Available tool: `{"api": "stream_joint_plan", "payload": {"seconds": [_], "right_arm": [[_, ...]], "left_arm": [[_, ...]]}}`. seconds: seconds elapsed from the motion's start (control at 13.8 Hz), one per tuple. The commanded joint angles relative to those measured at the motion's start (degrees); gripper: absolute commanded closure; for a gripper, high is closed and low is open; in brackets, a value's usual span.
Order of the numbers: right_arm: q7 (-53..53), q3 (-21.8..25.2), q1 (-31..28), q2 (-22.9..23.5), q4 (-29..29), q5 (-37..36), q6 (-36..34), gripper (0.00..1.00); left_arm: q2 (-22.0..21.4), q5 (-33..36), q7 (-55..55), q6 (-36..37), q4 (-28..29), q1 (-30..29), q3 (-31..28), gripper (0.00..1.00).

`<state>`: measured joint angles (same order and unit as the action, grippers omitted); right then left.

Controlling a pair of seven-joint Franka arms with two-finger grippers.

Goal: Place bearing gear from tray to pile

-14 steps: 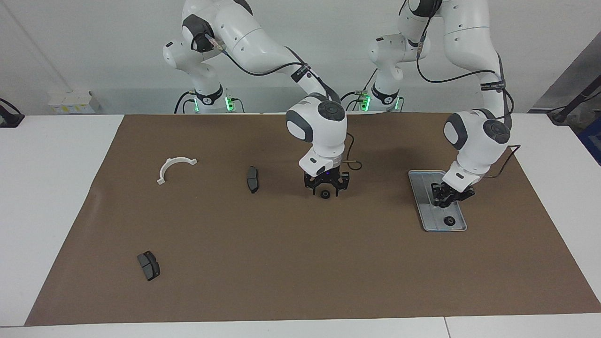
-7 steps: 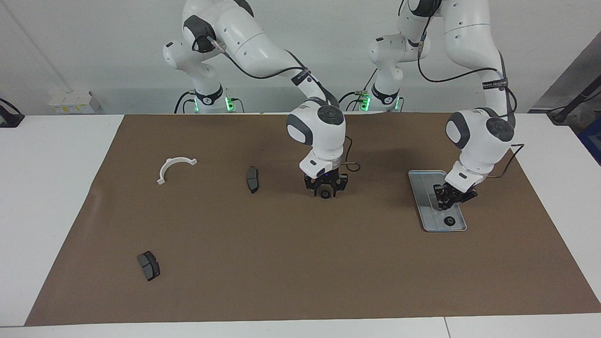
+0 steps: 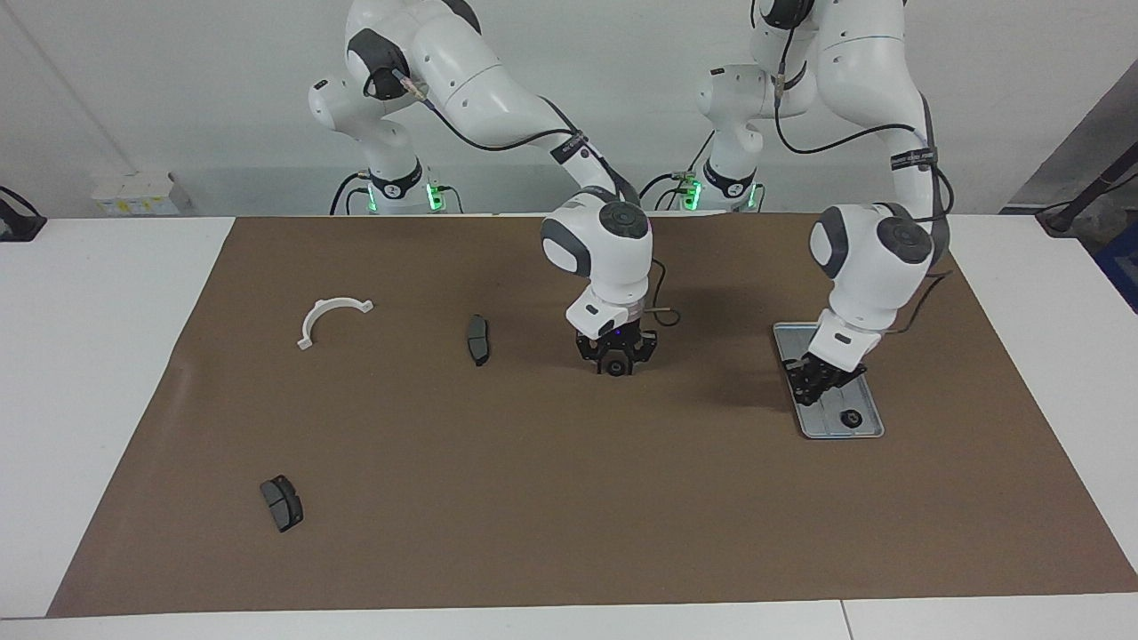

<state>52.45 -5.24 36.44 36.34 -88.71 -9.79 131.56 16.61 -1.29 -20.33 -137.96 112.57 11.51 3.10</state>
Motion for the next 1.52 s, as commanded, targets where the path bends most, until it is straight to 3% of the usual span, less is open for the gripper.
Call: {"api": "stream_joint_plan", "payload": {"seconds": [0.0, 0.29, 0.43, 0.58, 0.72, 0.79, 0.94, 1.01, 1.08, 1.16, 1.23, 1.45], "right_arm": [[1.2, 0.0, 0.0, -1.4, -1.8, -3.6, 0.5, 1.00], [0.9, 0.1, -2.3, -5.3, -4.8, -4.2, -0.4, 1.00], [-3.2, 0.0, -6.4, -10.6, -13.3, -4.1, 2.2, 1.00], [-7.4, -0.1, -11.5, -16.2, -22.1, -3.3, 10.4, 1.00], [-13.9, -0.3, -15.6, -20.0, -27.4, -2.7, 11.3, 1.00], [-16.9, -0.3, -17.1, -20.9, -28.5, -1.6, 11.4, 1.00], [-22.5, -0.3, -20.1, -22.3, -30.5, 0.1, 11.4, 1.00], [-24.8, -0.3, -21.7, -23.5, -31.8, 0.5, 11.4, 1.00], [-27.6, -0.3, -23.2, -24.5, -32.8, 1.0, 11.4, 1.00], [-30.4, -0.3, -25.1, -25.3, -33.9, 2.4, 11.3, 1.00], [-34.0, -0.3, -26.7, -26.0, -34.8, 4.2, 11.2, 1.00], [-46.6, -0.3, -32.5, -27.5, -37.1, 9.7, 10.9, 1.00]], "left_arm": [[0.4, -0.5, -6.7, -2.4, -0.2, 4.4, -1.0, 0.85], [0.4, -0.5, -16.3, -6.3, 0.5, 11.2, -0.9, 0.80], [0.4, -0.5, -19.2, -8.9, 1.4, 13.7, -0.9, 0.80], [0.4, -0.5, -19.7, -9.9, 2.1, 14.8, -0.9, 0.79], [0.3, -0.5, -20.0, -10.0, 2.8, 15.5, -0.9, 0.77], [0.2, -0.5, -20.7, -10.0, 2.9, 16.5, -0.9, 0.72], [0.2, -0.5, -23.9, -10.0, 2.9, 18.6, -0.9, 0.49], [0.2, -0.5, -25.2, -10.0, 2.8, 19.5, -1.0, 0.30], [0.2, -0.5, -25.2, -10.0, 2.7, 19.5, -1.0, 0.17], [0.2, -0.5, -25.0, -10.0, 2.7, 19.3, -1.0, 0.10], [0.2, -0.5, -24.9, -10.0, 2.7, 19.1, -1.1, 0.05], [0.6, 0.0, -24.0, -9.6, 0.9, 15.5, -1.3, 0.05]]}}
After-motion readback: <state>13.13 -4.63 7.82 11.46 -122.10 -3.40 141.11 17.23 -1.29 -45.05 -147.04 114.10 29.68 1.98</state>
